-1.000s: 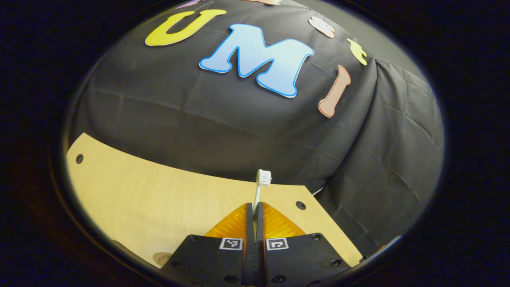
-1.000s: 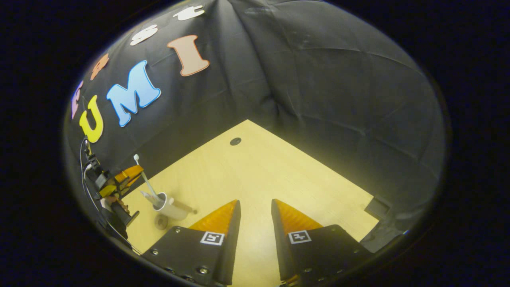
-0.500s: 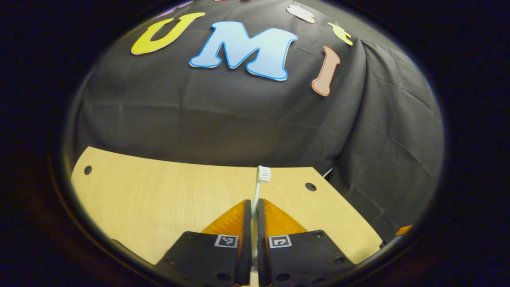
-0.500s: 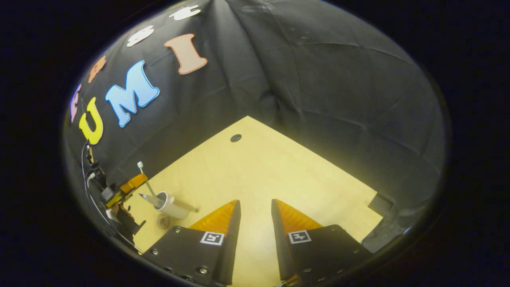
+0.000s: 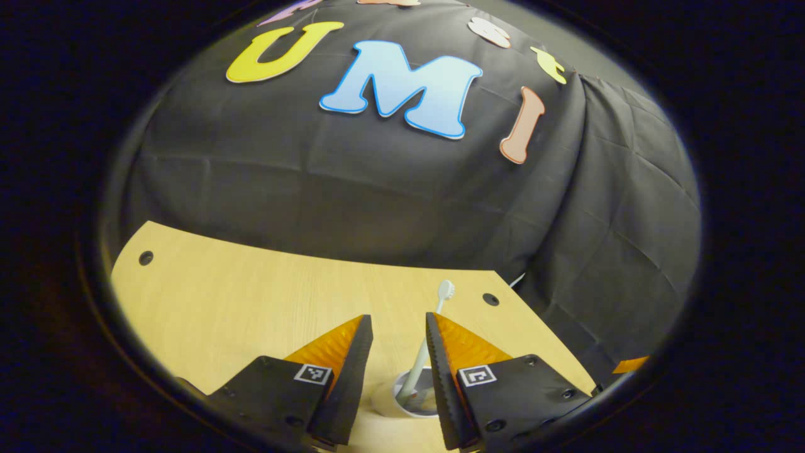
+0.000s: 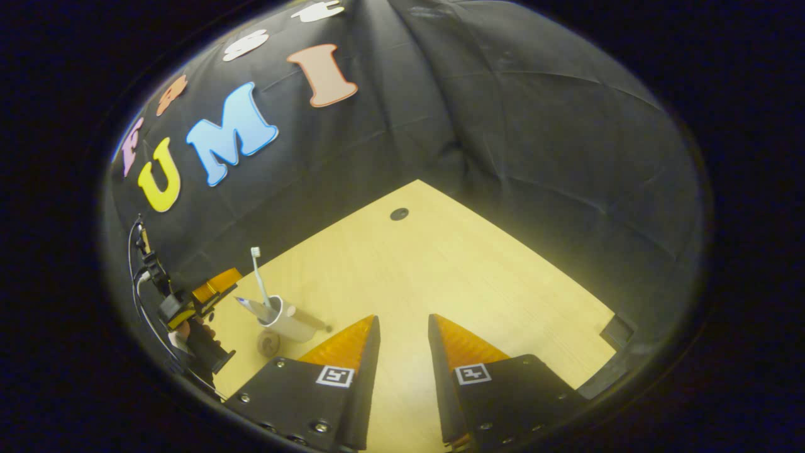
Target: Put the toothbrush and toothpaste on the desktop into the cup, then pick up the cup and place it on the coaster on the desktop.
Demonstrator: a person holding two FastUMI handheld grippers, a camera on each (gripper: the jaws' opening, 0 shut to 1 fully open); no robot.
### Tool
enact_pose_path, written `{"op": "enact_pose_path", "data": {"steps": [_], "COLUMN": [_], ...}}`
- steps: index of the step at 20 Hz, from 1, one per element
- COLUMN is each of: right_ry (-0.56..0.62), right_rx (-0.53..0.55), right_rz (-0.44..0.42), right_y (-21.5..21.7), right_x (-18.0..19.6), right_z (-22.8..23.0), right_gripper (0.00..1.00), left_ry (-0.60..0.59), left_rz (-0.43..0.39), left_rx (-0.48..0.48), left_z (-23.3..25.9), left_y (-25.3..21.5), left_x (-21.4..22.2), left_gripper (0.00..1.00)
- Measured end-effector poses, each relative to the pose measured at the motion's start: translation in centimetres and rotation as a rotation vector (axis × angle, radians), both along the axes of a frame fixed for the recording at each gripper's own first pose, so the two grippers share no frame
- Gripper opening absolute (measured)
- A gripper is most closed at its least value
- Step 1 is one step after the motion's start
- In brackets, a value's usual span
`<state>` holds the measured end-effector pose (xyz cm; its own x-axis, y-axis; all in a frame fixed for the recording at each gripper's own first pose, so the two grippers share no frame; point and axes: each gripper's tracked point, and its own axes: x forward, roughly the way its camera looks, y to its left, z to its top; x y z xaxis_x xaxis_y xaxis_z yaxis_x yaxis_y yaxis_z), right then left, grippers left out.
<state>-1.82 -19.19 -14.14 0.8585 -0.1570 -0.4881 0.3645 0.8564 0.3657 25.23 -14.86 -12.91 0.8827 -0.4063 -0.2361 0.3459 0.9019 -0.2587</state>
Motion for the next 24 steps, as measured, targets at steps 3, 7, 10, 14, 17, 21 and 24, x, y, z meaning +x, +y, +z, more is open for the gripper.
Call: {"op": "enact_pose_path", "data": {"steps": [3,7,10,14,17,21,24], "right_ry": [-0.004,0.004,0.020,0.052,0.106,0.178,0.224], "right_rx": [-0.021,-0.044,-0.089,-0.183,-0.286,-0.401,-0.479], "right_rz": [0.080,0.257,0.383,0.556,0.686,0.829,0.910], "right_y": [2.0,5.5,7.6,10.0,11.1,12.4,12.9], "right_x": [1.4,3.6,5.0,6.6,7.5,9.0,10.6], "right_z": [0.5,0.6,0.7,0.8,0.0,-1.4,-2.4], "right_gripper": [0.42,0.44,0.44,0.42,0.43,0.44,0.44], "left_ry": [-0.015,-0.030,-0.039,-0.043,-0.042,-0.010,0.023], "left_rz": [0.014,0.033,0.062,0.101,0.141,0.184,0.220], "left_rx": [0.001,0.001,0.003,0.006,0.001,0.005,0.028], "left_z": [0.5,1.6,2.4,2.9,3.0,1.8,0.4], "left_y": [1.6,3.6,6.0,9.4,11.6,13.4,14.9], "left_x": [-0.5,-1.6,-3.1,-5.4,-7.2,-10.7,-13.3], "left_gripper": [0.67,0.84,0.96,0.96,0.96,0.96,0.97]}}
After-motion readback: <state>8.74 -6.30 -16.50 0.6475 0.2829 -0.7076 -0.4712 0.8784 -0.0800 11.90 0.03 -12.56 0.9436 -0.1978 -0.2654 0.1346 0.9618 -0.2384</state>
